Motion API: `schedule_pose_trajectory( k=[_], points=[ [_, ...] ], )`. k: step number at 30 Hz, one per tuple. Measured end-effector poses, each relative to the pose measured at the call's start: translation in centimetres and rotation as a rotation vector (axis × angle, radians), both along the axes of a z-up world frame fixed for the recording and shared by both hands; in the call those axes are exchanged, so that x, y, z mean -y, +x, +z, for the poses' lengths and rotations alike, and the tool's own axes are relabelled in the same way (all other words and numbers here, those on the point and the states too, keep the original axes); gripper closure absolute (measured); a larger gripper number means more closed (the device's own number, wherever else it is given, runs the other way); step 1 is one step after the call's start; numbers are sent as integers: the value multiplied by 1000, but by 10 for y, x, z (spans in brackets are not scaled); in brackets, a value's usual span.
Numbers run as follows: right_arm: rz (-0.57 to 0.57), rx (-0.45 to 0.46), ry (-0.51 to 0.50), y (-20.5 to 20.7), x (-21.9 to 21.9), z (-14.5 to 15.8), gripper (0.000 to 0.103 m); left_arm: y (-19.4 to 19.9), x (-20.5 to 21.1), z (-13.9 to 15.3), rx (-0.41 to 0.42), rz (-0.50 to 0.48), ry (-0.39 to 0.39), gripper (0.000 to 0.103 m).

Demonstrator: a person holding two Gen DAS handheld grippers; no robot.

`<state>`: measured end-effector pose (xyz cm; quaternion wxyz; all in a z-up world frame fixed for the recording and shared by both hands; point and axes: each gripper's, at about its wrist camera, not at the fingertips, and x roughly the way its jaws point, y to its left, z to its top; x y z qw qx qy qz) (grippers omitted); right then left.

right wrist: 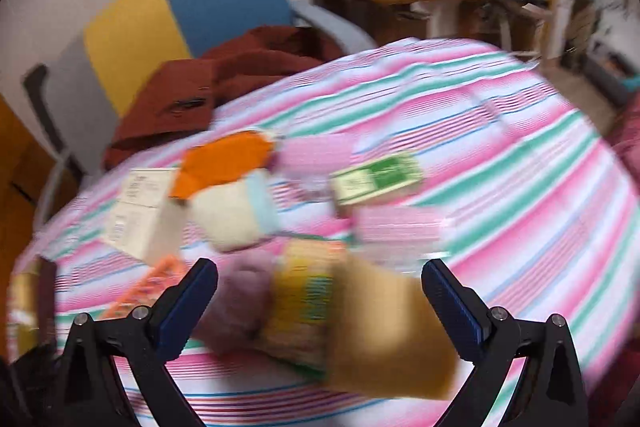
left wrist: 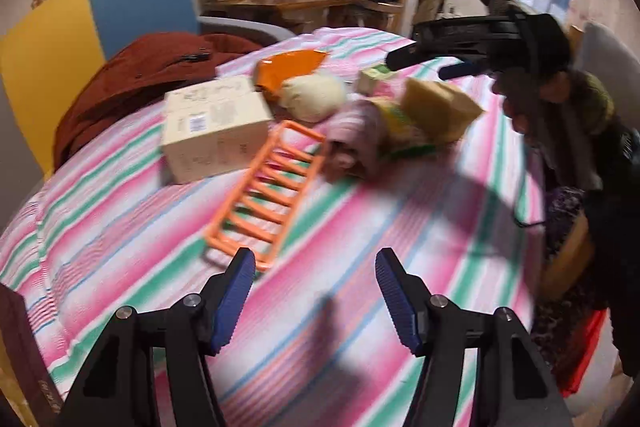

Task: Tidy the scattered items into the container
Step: 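Grasp a yellow sponge from the pile with the right tool, then grasp the pink sock with the left tool while the right tool holds the yellow sponge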

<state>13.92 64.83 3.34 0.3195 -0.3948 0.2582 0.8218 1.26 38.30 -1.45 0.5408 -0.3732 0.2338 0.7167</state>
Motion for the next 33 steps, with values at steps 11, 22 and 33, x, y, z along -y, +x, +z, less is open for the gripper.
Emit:
schedule_pose_trajectory(
  k=[11, 22, 33],
  points=[
    [-52, 172, -116, 18, -13, -32, 0, 5, 13, -23, 58, 28, -22, 39],
    [-17, 249, -76, 26, 3, -38, 30, -2, 34, -9, 67, 54, 33, 40],
    [4, 168, -27, 37, 5, -22, 31, 5, -20, 13, 29, -48, 56, 44]
  ],
)
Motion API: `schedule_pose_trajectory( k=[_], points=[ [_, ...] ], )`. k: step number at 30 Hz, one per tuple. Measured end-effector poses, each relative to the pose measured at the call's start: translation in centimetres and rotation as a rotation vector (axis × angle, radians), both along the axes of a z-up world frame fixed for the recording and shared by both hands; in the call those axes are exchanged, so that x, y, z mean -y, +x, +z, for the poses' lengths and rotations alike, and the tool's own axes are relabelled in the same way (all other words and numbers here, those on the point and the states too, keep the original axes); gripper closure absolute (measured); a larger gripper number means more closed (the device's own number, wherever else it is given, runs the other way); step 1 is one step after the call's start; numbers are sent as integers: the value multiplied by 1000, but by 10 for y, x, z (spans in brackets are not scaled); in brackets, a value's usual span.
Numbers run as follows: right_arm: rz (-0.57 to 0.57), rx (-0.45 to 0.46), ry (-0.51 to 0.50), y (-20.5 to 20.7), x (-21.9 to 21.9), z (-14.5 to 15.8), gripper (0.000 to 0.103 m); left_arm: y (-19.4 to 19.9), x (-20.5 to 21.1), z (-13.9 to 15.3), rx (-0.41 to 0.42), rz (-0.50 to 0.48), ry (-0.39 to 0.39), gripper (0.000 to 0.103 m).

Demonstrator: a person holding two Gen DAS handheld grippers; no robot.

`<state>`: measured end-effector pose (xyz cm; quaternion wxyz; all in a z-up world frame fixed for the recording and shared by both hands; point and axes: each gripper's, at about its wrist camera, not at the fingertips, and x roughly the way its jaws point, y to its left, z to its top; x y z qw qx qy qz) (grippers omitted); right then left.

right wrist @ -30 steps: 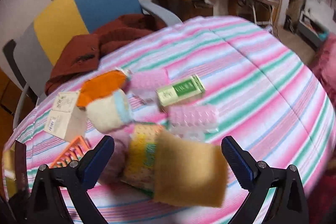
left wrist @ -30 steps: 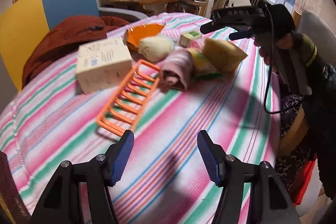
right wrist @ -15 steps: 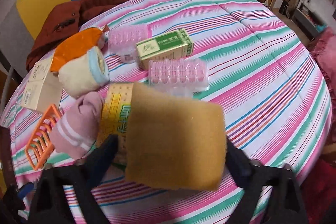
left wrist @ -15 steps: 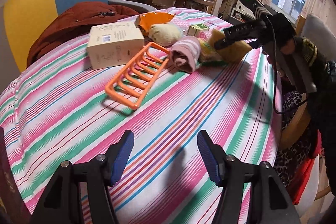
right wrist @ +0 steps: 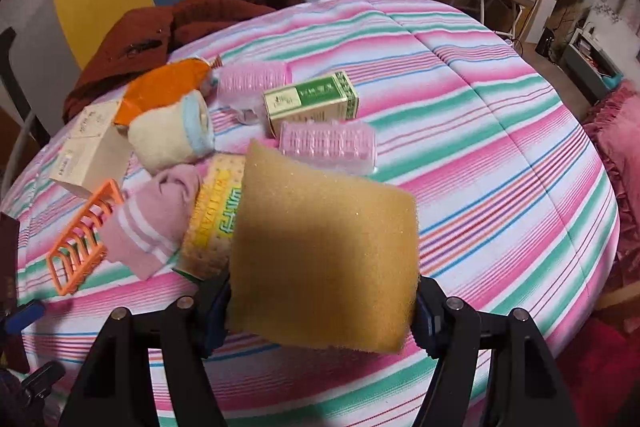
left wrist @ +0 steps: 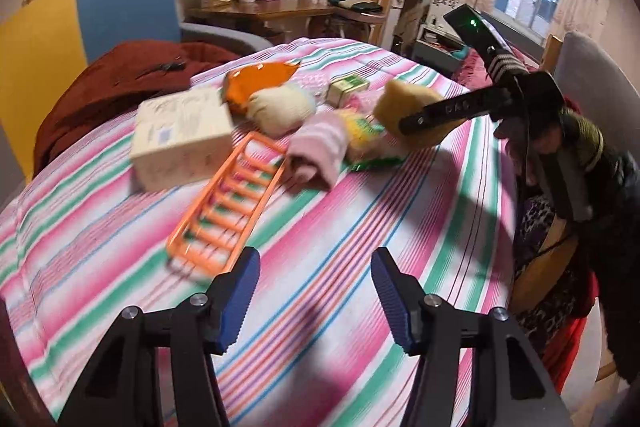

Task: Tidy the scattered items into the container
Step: 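Grasp the pink sock with the left tool while the right tool holds the yellow sponge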

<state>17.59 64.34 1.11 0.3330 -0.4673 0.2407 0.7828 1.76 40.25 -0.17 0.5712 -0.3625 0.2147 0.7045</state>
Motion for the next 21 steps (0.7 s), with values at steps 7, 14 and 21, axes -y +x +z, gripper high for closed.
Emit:
schedule_pose_trajectory(
  k=[7, 14, 21],
  points=[
    [-3, -121, 10, 5, -1, 20, 30, -12, -66, 6, -61, -112, -8, 45],
    [24, -157, 5, 1, 4, 25, 30, -16, -113, -13, -102, -183, -83, 49],
    [33, -157, -2, -2, 5, 22, 30, -20, -134, -31, -118, -194, -124, 50]
  ],
)
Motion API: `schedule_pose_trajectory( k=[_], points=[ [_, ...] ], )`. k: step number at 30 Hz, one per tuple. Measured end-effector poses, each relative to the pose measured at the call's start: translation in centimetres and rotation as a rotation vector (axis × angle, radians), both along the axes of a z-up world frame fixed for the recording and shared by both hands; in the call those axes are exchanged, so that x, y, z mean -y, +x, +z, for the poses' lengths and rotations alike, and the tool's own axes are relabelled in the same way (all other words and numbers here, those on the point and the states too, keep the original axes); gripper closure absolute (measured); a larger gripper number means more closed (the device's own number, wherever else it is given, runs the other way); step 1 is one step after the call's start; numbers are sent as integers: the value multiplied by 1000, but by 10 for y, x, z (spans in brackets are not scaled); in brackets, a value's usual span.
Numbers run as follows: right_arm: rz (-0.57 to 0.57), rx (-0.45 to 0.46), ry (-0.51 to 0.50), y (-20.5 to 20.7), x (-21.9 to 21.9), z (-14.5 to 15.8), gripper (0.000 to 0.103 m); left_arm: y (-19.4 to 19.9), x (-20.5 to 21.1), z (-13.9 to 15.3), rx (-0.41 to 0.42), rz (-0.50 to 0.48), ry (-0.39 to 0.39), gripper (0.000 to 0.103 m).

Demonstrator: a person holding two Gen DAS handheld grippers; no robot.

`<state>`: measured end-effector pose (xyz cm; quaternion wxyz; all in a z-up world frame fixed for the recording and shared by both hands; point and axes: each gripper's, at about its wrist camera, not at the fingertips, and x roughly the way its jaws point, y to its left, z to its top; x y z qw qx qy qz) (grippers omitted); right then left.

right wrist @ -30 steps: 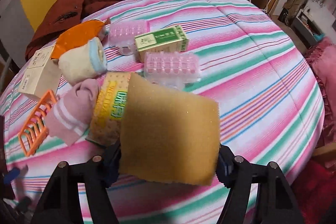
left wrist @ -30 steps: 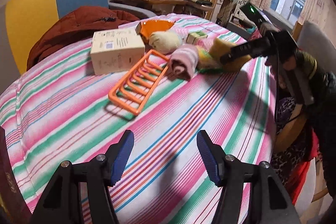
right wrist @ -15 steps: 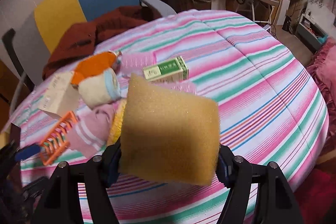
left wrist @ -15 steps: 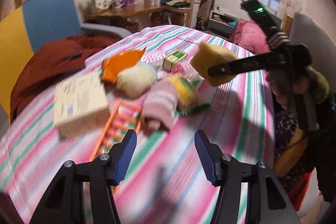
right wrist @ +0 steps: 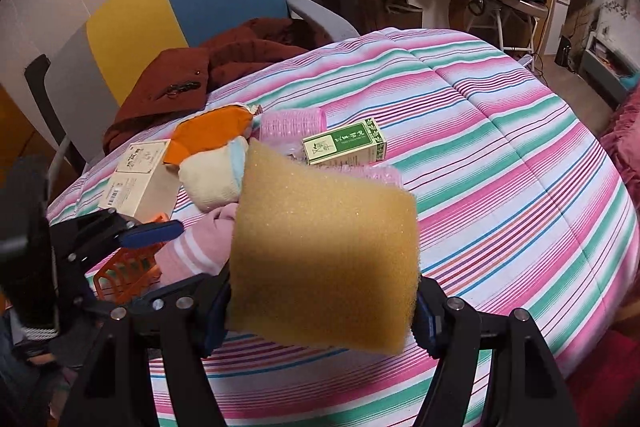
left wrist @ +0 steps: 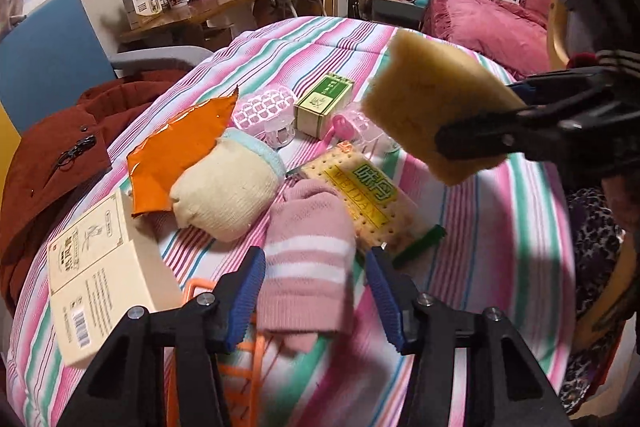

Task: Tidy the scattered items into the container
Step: 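Grasp the pink sock with the left tool while the right tool holds the yellow sponge, then carry the pink sock and yellow sponge with both tools toward the gold tray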

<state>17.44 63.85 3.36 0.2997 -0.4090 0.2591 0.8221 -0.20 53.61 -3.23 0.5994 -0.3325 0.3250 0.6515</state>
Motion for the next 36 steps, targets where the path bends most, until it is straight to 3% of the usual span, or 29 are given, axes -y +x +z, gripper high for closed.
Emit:
schedule_pose_trajectory(
  k=[2, 9, 16, 26, 32, 36],
  points=[
    [-1, 0, -4, 0, -1, -1, 30, -1, -4, -4, -2, 5, -5, 51],
    [-5, 26, -17, -3, -2, -7, 30, -1, -1, -8, 51, 36, 17, 71],
    [-12, 43, -32, -3, -6, -12, 30, 18, 24, 1, 17, 78, 53, 75],
    [119, -54, 3, -12, 22, 1, 30, 41, 118, 8, 10, 208, 78, 75],
    [260, -129, 56, -13, 78, 1, 30, 35, 182, 9, -32, 338, 77, 75],
    [328, -119, 82, -14, 132, -9, 30, 20, 225, 12, -23, 465, 97, 75]
  ],
)
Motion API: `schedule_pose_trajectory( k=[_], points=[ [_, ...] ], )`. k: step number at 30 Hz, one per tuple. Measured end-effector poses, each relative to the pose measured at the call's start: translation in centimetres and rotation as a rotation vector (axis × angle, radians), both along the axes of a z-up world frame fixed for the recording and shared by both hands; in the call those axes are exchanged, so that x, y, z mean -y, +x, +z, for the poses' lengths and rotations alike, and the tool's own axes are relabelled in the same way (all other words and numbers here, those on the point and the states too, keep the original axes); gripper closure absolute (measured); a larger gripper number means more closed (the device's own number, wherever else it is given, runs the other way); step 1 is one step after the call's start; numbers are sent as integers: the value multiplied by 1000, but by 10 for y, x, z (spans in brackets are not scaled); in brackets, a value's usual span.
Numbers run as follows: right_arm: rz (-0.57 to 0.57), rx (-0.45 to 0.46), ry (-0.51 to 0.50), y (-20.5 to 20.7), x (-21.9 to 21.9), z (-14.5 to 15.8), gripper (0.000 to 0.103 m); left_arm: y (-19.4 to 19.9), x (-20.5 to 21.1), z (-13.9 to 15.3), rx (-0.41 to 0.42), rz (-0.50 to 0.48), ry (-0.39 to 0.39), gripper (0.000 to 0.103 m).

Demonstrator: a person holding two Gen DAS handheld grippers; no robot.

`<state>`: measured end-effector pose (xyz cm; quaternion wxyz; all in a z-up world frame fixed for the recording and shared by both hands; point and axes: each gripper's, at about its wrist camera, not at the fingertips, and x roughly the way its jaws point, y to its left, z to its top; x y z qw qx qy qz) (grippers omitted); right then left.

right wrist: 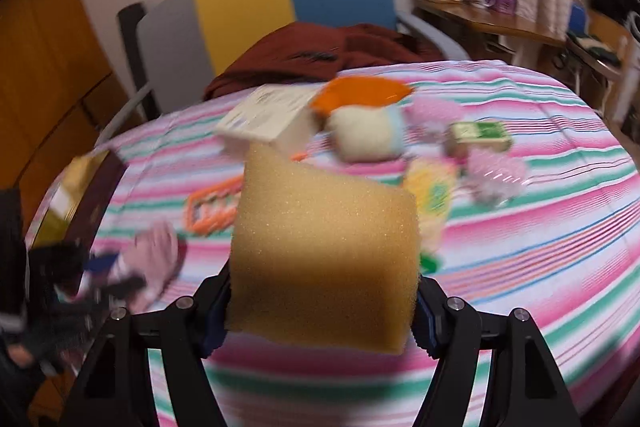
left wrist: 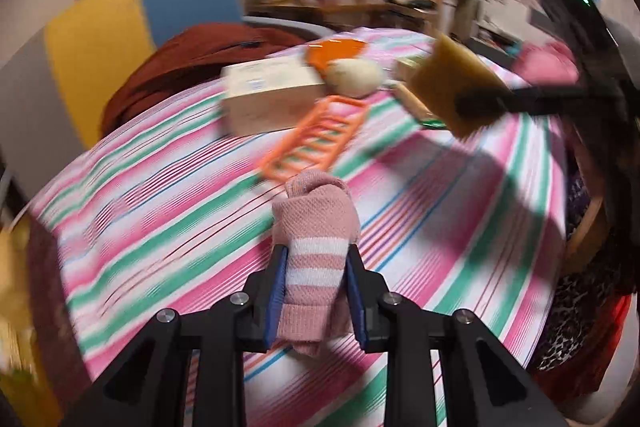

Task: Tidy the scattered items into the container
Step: 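Carry the pink sock and yellow sponge with both tools toward the gold tray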

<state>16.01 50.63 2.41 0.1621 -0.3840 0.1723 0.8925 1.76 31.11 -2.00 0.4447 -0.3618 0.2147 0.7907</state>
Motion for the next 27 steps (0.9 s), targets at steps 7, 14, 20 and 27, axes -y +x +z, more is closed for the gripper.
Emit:
schedule_pose_trajectory(
  k=[7, 14, 20, 27],
  points=[
    [34, -4, 38, -17, 67, -9, 30, -17, 48, -12, 3, 184, 13, 75],
    [4, -16, 79, -35, 106, -15, 30, -15, 51, -24, -22, 255, 44, 75],
    [-29, -2, 82, -36, 109, -21, 30, -15, 56, -26, -19, 277, 58, 71],
    [-31, 21, 95, -38, 112, -31, 30, -16, 49, -30, -25, 283, 47, 64]
  ],
)
